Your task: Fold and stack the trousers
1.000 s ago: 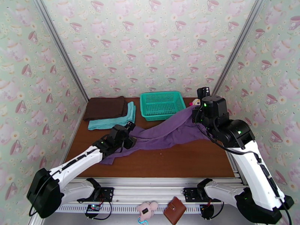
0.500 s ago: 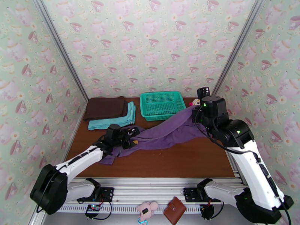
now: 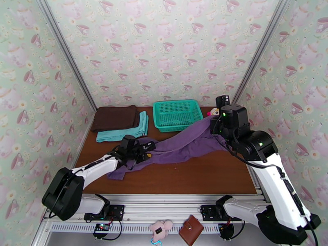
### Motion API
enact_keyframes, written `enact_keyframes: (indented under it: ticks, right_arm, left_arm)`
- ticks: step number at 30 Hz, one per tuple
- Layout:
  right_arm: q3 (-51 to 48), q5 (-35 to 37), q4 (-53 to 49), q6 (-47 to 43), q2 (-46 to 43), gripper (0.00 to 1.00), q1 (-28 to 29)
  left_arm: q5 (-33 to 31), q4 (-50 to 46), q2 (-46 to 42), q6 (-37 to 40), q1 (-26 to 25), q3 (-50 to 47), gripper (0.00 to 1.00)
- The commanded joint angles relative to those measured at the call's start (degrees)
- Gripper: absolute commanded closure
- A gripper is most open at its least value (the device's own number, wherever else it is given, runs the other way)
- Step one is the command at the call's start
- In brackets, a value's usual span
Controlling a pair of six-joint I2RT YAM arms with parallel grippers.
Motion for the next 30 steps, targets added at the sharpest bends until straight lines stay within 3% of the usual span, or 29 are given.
enact_keyframes:
  ticks: [1, 3, 8, 12, 17, 20, 25, 28, 30]
  right_arm:
    - [0.8, -1.3, 4.2, 0.1, 0.5, 1.00, -2.9]
    - [1.6, -2.8, 4.7, 0.5, 2.1, 1.00, -6.3]
    - [7.3, -6.4, 2.6, 2.0, 5.4, 1.00, -19.2]
    - [9.9, -8.8, 2.2, 2.2, 5.5, 1.00, -24.8]
    - [10.2, -8.2, 2.8, 1.9, 5.2, 1.00, -26.8]
    - [9.8, -9.0, 3.3, 2.2, 5.2, 1.00, -27.3]
    - [7.4, -18.8, 6.0, 4.0, 5.6, 1.00, -27.3]
    - [7.0, -29.4, 8.8, 4.6, 6.7, 1.00, -27.3]
    - [7.3, -35.4, 11.4, 5.2, 7.6, 1.00, -26.5]
  left_arm:
    - [-5.7, 0.9, -2.1, 0.2, 0.8, 1.6, 1.00]
    - [-10.3, 3.0, -3.8, -1.4, 1.9, 1.0, 1.00]
    - [-28.7, 10.5, -5.2, -8.0, 7.3, -0.2, 1.00]
    - [-33.9, 13.1, -4.0, -7.9, 8.5, -1.3, 1.00]
    - [-35.2, 18.5, -1.7, -8.2, 9.4, -3.6, 1.00]
    - [-41.6, 20.8, -0.4, -9.2, 10.3, -3.6, 1.00]
    - [-47.8, 15.6, -10.2, -13.3, 11.0, 1.7, 1.00]
    - [-54.1, 9.0, -16.9, -16.0, 14.2, 9.0, 1.00]
    - [-55.1, 6.1, -19.9, -14.7, 16.7, 14.1, 1.00]
